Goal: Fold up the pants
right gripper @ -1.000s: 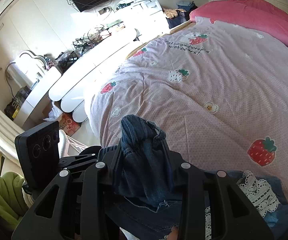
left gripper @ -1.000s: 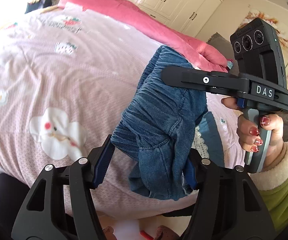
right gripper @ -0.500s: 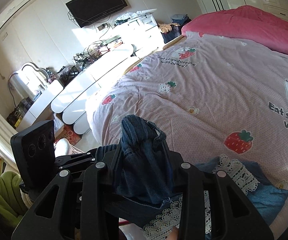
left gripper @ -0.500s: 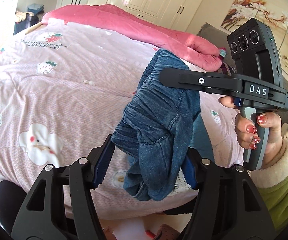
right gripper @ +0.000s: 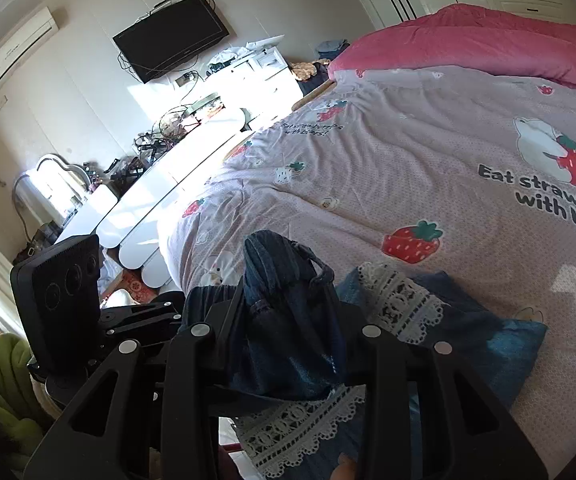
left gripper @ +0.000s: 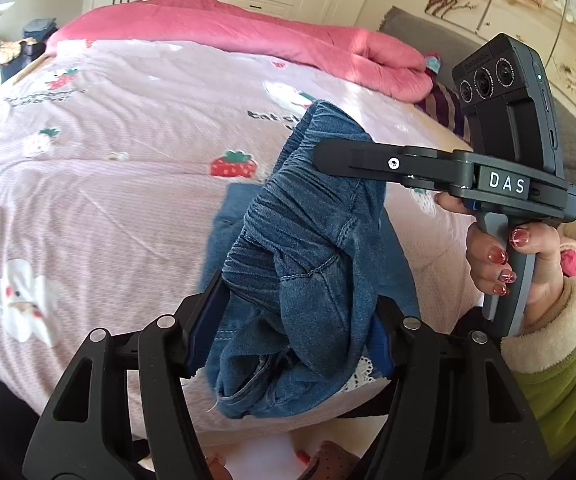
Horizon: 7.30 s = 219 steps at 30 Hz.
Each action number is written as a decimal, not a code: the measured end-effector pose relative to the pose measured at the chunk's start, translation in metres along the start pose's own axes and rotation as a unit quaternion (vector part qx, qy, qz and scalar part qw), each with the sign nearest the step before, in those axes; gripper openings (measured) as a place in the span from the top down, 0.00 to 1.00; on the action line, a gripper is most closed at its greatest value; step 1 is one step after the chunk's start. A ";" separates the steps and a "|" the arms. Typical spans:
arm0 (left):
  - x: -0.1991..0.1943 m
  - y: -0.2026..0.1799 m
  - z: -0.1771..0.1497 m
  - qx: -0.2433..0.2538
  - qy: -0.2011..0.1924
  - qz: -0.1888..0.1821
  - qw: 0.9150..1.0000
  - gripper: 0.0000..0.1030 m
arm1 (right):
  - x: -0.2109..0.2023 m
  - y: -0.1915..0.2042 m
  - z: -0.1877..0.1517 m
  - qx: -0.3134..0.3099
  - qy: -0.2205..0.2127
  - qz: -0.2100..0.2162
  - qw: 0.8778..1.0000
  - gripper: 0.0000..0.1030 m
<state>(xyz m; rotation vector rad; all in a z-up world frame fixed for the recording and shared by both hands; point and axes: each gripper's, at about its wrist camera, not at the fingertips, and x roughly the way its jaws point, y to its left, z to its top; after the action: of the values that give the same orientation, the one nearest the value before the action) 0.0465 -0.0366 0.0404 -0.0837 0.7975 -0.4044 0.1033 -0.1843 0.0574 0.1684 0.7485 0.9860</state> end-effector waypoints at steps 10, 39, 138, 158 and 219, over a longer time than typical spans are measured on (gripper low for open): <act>0.022 -0.021 0.002 0.023 0.021 0.009 0.999 0.48 | -0.012 -0.025 -0.020 0.019 -0.018 0.004 1.000 0.68; 0.029 -0.083 -0.033 0.078 0.042 -0.038 0.995 0.27 | -0.054 -0.051 -0.073 0.103 -0.047 -0.121 0.986 0.34; 0.049 -0.006 0.053 0.054 0.010 -0.026 0.998 0.43 | -0.028 0.128 -0.138 -0.139 0.027 -0.145 0.979 0.33; -0.004 -0.020 0.032 0.069 -0.040 -0.007 0.997 0.15 | -0.076 0.092 -0.127 -0.041 -0.071 -0.223 0.971 0.14; 0.064 -0.014 -0.016 0.070 0.045 -0.030 0.996 0.53 | -0.014 -0.024 -0.119 0.140 -0.036 -0.212 0.967 0.53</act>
<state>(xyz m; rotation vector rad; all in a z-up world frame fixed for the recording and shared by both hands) 0.0703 -0.0723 -0.0113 0.0410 0.8550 -0.5228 0.0390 -0.2325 -0.0345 0.2751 0.8136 0.4625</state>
